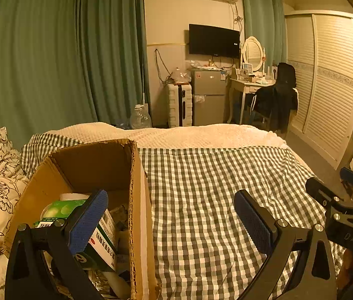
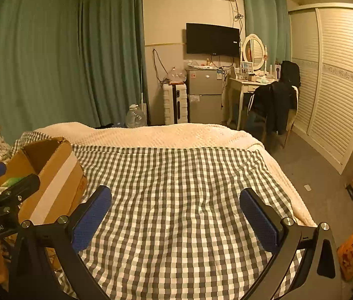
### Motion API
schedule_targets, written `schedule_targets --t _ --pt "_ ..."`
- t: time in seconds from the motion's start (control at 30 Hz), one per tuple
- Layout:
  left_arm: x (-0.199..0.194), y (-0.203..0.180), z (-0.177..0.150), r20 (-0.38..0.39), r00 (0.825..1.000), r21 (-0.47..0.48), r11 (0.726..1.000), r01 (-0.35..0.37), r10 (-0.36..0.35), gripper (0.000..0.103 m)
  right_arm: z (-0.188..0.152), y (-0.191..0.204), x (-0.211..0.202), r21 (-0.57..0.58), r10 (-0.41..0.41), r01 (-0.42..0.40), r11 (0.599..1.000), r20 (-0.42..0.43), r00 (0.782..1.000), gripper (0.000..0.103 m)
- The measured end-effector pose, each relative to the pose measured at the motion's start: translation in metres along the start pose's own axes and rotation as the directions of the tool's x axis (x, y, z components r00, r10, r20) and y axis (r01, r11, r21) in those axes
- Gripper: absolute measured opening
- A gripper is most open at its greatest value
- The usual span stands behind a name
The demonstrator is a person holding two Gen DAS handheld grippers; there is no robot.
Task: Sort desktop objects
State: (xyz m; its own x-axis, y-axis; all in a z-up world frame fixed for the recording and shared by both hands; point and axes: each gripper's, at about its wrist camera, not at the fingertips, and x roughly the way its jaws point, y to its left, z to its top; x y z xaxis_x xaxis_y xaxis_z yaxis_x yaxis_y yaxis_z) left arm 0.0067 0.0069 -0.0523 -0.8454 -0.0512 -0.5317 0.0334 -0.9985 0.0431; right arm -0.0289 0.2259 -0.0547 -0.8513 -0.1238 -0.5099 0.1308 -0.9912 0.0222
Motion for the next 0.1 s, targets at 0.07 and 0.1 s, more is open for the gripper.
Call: schedule_targets --t 0.07,0.1 --pt "0.0045 0.0011 -0.0009 -0.017 1.000 -0.003 1.000 -0.002 0.002 0.103 -0.0022 0.0023 0.0041 -0.009 0.003 -0.003 1.000 -0.011 1.000 0.103" --pt "0.0073 0.0016 -0.0015 -0.028 1.000 -0.006 1.000 -0.005 0.005 0.103 -0.0028 0.0037 0.0059 -0.013 0.004 -0.004 1.000 -0.017 1.000 0.103"
